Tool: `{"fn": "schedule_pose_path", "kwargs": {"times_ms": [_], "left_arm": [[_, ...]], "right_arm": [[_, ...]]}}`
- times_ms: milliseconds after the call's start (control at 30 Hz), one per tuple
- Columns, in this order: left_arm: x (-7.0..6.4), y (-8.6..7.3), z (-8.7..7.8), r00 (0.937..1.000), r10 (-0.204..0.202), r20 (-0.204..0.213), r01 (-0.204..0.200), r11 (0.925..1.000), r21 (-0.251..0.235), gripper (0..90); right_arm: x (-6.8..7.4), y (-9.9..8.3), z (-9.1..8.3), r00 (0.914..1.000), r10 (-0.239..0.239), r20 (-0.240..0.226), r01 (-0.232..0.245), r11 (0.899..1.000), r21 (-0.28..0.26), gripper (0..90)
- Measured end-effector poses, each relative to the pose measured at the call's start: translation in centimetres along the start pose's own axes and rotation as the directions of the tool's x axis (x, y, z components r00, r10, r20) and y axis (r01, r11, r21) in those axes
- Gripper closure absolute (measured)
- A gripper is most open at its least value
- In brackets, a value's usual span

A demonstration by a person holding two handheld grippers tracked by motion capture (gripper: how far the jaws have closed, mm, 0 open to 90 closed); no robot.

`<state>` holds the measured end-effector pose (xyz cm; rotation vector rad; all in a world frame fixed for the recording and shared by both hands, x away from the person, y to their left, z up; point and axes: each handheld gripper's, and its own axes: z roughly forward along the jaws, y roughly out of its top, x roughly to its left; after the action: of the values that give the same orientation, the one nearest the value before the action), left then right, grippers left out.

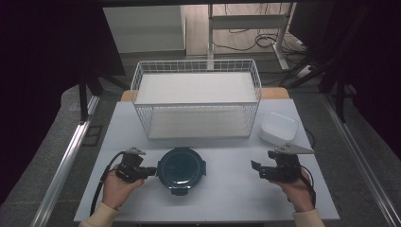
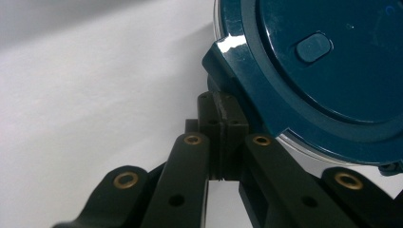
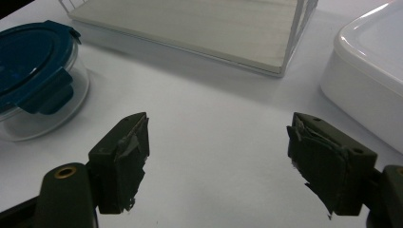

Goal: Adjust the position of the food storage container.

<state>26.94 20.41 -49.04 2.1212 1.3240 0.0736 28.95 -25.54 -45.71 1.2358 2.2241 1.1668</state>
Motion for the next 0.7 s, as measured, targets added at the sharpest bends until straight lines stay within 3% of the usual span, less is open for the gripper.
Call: {"fn": "schedule_pose_path", "kwargs": {"times_ms": [367, 600, 667, 700], "left_arm": [[-1.9, 0.8, 1.1, 0.9987, 0.043, 0.029, -0.043, 0.9989, 0.016, 90.0], [-2.8, 1.2, 1.7, 0.9978, 0.047, 0.046, -0.049, 0.9983, 0.032, 90.0], [-3.0, 1.2, 1.9, 0.9971, 0.053, 0.054, -0.056, 0.9973, 0.047, 90.0], [-3.2, 1.2, 2.4, 0.9948, 0.059, 0.083, -0.064, 0.9956, 0.068, 90.0]], "right_arm": [[0.1, 0.1, 0.0, 1.0, -0.001, -0.003, 0.001, 1.0, -0.001, 20.9], [0.1, 0.2, -0.1, 1.0, -0.002, -0.005, 0.002, 1.0, -0.005, 20.8], [0.1, 0.2, 0.0, 1.0, -0.002, -0.004, 0.002, 1.0, -0.003, 20.7], [0.1, 0.2, 0.0, 1.0, -0.002, -0.004, 0.002, 1.0, -0.003, 20.7]]}}
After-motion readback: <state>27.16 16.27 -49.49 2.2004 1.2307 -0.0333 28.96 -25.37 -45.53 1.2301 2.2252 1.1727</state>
